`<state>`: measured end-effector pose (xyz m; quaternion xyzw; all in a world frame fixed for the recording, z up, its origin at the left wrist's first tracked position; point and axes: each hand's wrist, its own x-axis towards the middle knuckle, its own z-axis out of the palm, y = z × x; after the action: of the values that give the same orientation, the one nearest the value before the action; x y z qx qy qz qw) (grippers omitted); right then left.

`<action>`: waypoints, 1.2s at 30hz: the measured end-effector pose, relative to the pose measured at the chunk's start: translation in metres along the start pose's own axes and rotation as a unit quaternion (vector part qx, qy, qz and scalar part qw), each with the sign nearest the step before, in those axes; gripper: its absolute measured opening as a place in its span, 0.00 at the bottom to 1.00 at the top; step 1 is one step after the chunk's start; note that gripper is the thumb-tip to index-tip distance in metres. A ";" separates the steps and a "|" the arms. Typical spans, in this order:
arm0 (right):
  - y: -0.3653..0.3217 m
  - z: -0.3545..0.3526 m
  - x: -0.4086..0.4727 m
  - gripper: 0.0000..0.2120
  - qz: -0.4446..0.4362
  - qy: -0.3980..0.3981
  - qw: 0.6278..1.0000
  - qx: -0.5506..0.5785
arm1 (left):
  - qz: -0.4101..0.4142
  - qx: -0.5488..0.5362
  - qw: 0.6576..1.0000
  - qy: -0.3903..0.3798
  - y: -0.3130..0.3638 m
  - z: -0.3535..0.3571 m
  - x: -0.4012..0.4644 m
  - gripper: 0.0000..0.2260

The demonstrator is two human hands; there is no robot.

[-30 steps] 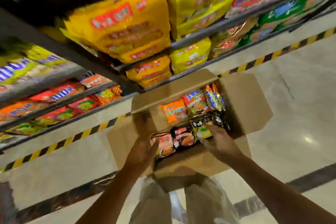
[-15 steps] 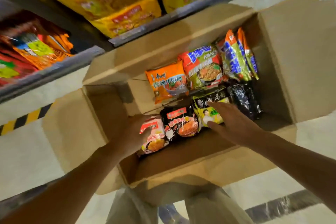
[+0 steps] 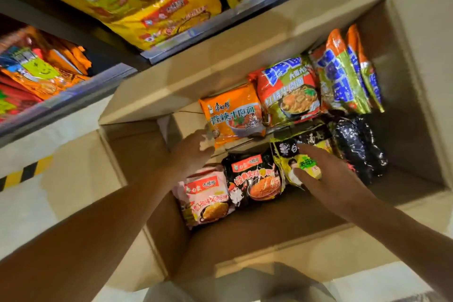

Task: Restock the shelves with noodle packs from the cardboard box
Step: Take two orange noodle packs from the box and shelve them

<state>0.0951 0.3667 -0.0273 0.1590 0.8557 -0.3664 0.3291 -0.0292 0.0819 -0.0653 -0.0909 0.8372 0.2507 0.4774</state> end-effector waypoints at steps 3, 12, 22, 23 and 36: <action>0.004 0.006 0.014 0.27 -0.016 0.008 1.000 0.015 | -0.066 -0.116 0.991 0.024 0.011 0.016 0.039 0.21; 0.015 0.014 0.022 0.25 0.004 0.042 0.998 0.055 | -0.120 -0.346 0.930 0.035 -0.001 0.038 0.070 0.32; -0.034 0.006 0.006 0.22 0.026 0.024 0.997 0.064 | -0.118 -0.406 0.903 0.074 -0.010 0.003 -0.013 0.18; -0.040 0.008 0.008 0.22 0.028 0.024 0.997 0.066 | -0.118 -0.413 0.899 0.083 -0.015 -0.002 -0.022 0.18; -0.095 0.057 0.122 0.24 0.071 -0.022 0.997 0.031 | -0.053 -0.431 0.894 0.113 -0.079 -0.030 -0.057 0.13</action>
<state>-0.0174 0.2642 -0.0901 0.2211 0.8231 -0.3715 0.3682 0.0097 -0.0062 -0.0307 -0.3597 0.6892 0.5494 0.3064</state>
